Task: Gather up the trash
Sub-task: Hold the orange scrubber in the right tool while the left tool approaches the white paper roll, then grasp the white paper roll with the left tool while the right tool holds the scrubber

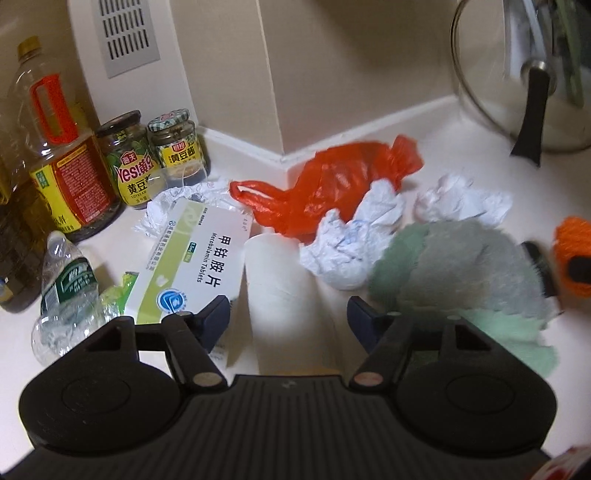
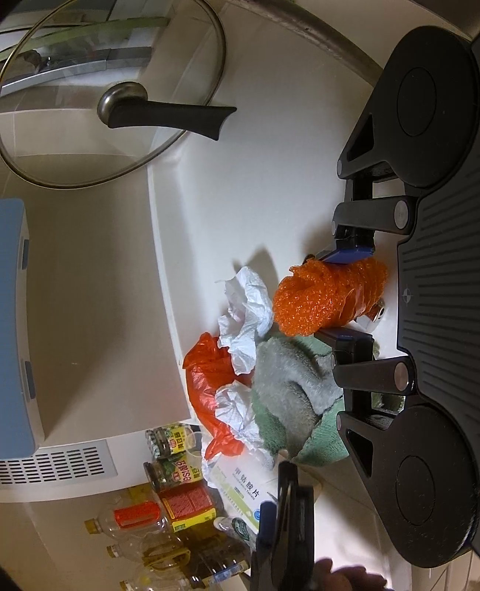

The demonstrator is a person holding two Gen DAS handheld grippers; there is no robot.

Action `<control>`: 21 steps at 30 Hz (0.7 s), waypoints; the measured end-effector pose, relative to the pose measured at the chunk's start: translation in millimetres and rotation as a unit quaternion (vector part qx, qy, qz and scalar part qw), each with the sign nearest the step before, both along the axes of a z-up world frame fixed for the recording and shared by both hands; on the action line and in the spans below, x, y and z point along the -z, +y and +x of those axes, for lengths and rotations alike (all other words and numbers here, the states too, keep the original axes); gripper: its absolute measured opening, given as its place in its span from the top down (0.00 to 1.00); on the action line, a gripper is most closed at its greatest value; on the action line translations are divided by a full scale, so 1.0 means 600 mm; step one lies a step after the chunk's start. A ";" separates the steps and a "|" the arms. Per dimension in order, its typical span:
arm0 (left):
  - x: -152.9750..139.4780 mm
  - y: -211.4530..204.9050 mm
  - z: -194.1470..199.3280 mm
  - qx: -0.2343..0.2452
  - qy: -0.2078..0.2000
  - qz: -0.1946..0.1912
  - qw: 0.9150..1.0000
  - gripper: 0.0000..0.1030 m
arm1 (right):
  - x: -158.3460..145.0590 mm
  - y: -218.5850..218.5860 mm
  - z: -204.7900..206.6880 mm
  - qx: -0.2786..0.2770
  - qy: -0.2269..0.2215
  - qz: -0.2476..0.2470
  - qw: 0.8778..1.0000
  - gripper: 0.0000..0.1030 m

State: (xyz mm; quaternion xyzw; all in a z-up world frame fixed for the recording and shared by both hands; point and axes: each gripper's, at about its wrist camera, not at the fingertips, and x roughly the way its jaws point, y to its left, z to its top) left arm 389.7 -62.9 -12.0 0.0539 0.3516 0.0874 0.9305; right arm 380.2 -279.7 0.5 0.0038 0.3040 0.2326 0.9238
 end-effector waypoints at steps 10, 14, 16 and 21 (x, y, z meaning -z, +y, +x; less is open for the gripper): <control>-0.007 0.013 -0.030 0.032 0.033 -0.037 0.998 0.58 | -0.003 0.004 -0.003 -0.004 -0.001 0.004 1.000 0.65; -0.011 0.007 -0.064 0.041 0.044 -0.044 0.997 0.57 | -0.005 0.006 -0.008 -0.006 -0.004 0.007 1.000 0.65; -0.006 0.004 -0.067 0.036 0.040 -0.037 0.998 0.53 | -0.005 0.010 -0.010 -0.009 -0.003 0.006 1.000 0.65; 0.007 -0.002 -0.054 0.029 0.032 -0.020 0.999 0.50 | -0.008 0.017 -0.018 -0.014 -0.004 0.005 1.000 0.65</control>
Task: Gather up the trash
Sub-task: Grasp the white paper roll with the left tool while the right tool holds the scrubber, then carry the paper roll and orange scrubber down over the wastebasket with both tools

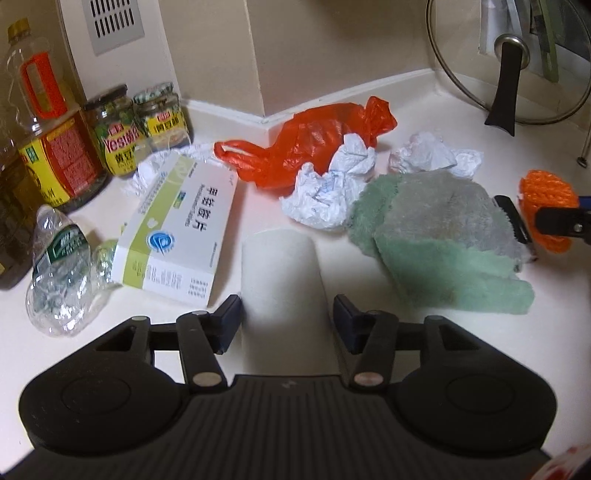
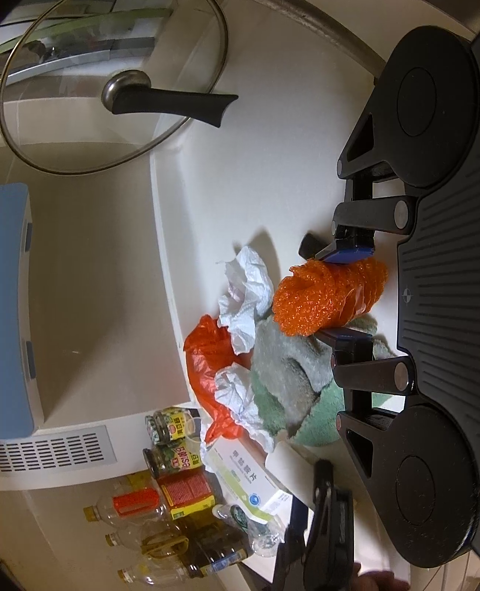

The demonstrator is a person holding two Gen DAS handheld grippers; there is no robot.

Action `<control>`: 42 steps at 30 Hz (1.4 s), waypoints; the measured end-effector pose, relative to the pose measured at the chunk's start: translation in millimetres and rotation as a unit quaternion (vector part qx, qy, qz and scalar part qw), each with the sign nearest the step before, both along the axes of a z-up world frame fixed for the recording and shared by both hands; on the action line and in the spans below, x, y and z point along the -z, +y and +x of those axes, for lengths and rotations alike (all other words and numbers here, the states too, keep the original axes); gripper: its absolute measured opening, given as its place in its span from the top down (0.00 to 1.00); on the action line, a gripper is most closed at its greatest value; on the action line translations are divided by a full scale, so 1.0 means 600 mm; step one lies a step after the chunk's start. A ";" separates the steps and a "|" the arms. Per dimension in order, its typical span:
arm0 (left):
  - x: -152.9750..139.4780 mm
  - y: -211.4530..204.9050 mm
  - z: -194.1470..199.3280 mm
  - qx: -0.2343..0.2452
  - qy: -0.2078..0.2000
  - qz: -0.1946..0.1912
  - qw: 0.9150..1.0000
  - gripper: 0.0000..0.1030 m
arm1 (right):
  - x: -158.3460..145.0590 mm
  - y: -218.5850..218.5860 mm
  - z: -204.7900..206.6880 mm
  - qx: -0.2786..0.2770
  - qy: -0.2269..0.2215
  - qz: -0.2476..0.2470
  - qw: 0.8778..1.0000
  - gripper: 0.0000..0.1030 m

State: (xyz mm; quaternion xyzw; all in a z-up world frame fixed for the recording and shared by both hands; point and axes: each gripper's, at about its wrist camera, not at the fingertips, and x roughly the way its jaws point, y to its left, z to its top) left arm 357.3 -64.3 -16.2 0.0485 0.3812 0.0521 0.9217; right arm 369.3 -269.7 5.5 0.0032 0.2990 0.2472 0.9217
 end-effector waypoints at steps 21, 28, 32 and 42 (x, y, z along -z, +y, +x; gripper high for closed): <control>-0.058 0.031 -0.189 0.012 -0.014 -0.114 0.993 0.56 | -0.038 0.068 -0.135 -0.075 0.007 0.036 0.997 0.65; -0.052 0.042 -0.293 0.036 0.012 -0.131 0.991 0.56 | -0.024 0.108 -0.228 -0.117 0.029 0.027 0.992 0.65; -0.036 0.051 -0.341 0.040 0.027 -0.136 0.990 0.56 | -0.004 0.125 -0.272 -0.128 0.046 0.023 0.990 0.65; 0.039 0.078 -0.393 0.027 0.085 -0.150 0.985 0.56 | 0.081 0.173 -0.332 -0.150 0.084 -0.032 0.985 0.65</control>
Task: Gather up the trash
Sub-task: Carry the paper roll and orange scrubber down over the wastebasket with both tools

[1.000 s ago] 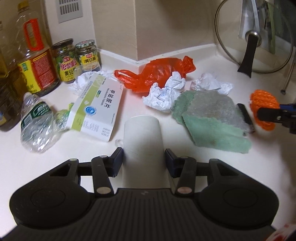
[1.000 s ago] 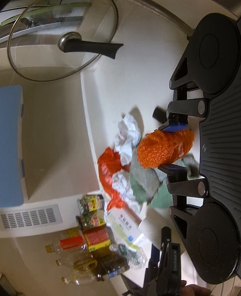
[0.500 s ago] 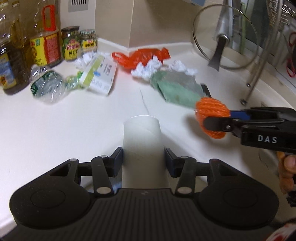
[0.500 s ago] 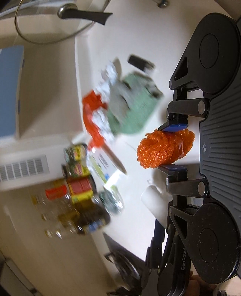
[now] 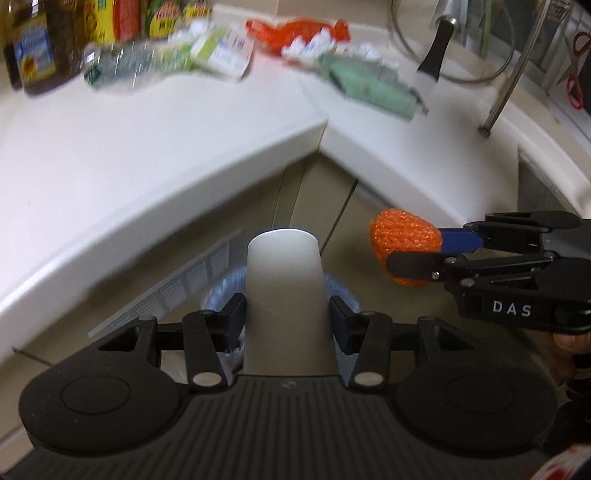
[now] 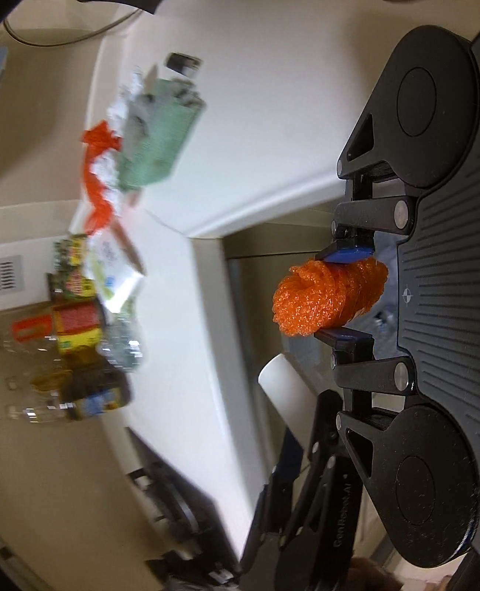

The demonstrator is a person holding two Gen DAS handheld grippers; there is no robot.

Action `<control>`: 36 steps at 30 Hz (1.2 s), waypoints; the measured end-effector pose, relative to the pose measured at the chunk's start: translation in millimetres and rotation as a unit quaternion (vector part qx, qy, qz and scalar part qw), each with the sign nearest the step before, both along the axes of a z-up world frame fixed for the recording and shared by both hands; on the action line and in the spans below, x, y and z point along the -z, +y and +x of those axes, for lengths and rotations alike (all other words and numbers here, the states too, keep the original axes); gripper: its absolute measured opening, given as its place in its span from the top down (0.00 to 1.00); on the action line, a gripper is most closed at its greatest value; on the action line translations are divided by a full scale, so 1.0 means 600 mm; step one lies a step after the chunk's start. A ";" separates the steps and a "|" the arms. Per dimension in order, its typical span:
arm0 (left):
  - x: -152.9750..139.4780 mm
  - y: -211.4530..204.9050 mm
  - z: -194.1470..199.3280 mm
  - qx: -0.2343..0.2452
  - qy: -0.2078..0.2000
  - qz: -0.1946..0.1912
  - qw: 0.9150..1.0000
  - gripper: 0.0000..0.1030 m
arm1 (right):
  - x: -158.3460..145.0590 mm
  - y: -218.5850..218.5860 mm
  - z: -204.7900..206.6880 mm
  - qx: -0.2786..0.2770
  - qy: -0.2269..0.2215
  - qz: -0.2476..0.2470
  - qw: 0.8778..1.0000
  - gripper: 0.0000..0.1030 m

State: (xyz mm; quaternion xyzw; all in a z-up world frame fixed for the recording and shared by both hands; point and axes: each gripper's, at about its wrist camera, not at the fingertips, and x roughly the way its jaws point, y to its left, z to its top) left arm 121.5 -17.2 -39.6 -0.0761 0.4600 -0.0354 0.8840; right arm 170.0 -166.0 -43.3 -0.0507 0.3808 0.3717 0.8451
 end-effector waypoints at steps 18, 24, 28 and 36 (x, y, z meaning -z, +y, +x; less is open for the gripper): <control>0.127 0.029 0.028 -0.026 0.071 -0.016 0.997 0.56 | 0.144 0.063 -0.015 -0.010 0.035 -0.120 0.992 0.65; 0.143 0.028 0.047 -0.029 0.080 -0.015 0.996 0.56 | 0.165 0.070 -0.001 -0.003 0.035 -0.131 0.991 0.65; 0.150 0.028 0.057 -0.029 0.085 -0.015 0.996 0.56 | 0.175 0.072 0.006 -0.003 0.034 -0.135 0.990 0.65; 0.159 0.030 0.062 -0.032 0.090 -0.018 0.995 0.56 | 0.181 0.071 0.009 -0.008 0.036 -0.138 0.990 0.65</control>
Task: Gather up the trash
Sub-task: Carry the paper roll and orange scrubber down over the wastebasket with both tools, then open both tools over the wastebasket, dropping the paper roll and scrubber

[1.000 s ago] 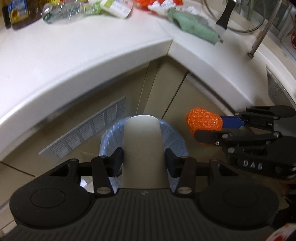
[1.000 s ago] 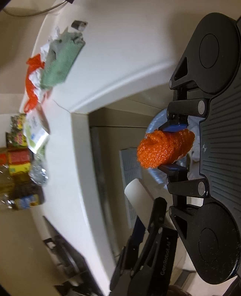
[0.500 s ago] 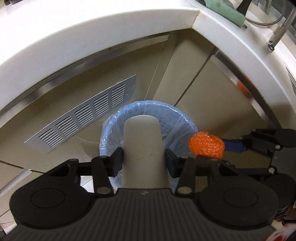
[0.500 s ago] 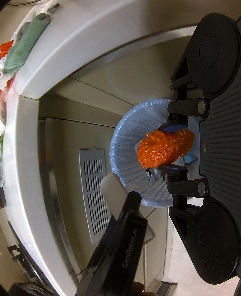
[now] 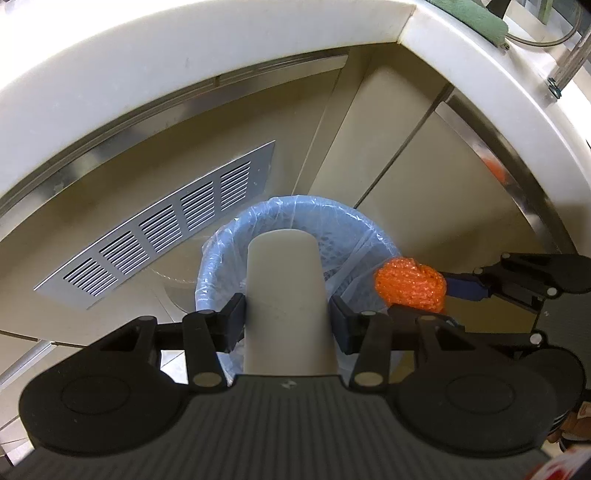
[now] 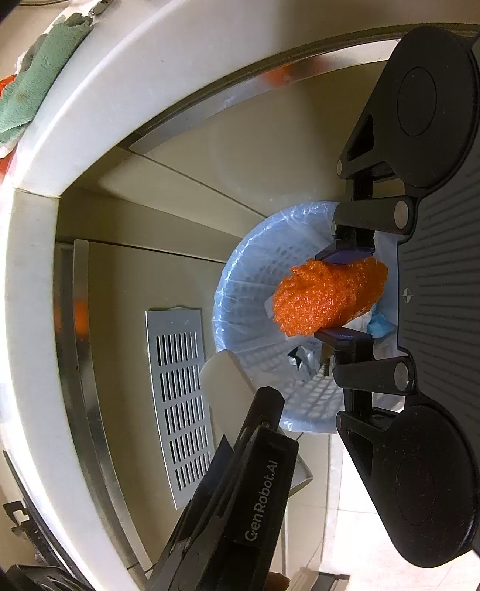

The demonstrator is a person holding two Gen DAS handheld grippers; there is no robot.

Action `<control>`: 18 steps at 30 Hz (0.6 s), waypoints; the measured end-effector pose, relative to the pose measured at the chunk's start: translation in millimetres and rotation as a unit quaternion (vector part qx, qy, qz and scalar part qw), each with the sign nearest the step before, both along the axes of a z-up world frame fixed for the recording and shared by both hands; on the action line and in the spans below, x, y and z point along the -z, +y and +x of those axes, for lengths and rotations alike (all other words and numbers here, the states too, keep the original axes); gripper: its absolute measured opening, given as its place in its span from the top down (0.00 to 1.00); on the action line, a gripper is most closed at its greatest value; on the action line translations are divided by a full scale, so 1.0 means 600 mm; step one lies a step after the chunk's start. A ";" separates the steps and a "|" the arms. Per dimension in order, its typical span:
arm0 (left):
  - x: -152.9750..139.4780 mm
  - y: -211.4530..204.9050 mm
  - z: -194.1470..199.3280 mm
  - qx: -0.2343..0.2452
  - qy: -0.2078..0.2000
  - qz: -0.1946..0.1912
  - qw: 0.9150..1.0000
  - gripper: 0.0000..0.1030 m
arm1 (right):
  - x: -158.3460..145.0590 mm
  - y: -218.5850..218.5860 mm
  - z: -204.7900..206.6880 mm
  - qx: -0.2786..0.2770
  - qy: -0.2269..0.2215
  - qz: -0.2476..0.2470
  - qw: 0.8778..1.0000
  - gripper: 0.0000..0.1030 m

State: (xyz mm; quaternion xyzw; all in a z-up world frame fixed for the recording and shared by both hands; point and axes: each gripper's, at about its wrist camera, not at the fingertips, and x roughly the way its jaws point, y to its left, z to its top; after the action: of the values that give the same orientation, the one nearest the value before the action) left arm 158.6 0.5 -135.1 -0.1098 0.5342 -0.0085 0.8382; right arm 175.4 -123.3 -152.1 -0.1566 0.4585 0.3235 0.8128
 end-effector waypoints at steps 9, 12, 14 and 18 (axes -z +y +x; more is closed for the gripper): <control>0.003 -0.002 0.007 -0.002 -0.013 -0.008 1.000 0.48 | 0.005 -0.001 0.006 0.001 0.004 -0.002 1.000 0.65; 0.000 -0.002 0.005 -0.007 -0.017 -0.004 1.000 0.44 | 0.006 -0.001 0.006 0.002 0.005 -0.002 1.000 0.65; -0.002 -0.003 0.003 -0.008 -0.016 0.000 1.000 0.44 | 0.007 -0.002 0.007 0.002 0.005 -0.001 1.000 0.65; -0.006 0.000 -0.006 -0.019 -0.015 0.006 1.000 0.44 | 0.006 -0.002 0.007 0.001 0.006 0.003 1.000 0.65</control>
State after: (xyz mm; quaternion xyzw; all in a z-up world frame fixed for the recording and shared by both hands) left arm 155.3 0.7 -131.3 -0.1146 0.5191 0.0088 0.8469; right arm 179.8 -124.5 -156.0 -0.1517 0.4625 0.3247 0.8110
